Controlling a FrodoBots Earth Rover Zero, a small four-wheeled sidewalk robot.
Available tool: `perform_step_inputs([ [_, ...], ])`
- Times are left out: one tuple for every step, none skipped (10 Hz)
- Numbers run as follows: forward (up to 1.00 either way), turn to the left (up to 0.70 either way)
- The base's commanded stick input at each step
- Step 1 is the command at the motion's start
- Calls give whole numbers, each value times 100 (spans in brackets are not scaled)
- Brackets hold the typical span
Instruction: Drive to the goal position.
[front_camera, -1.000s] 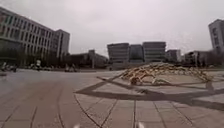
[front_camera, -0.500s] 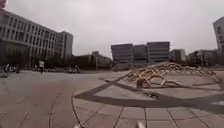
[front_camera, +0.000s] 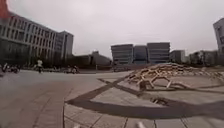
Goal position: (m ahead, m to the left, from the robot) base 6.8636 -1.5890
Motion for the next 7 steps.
perform_step_inputs([
  [70, 1],
  [70, 1],
  [70, 1],
  [70, 1],
  [70, 1],
  [70, 1],
  [70, 3],
])
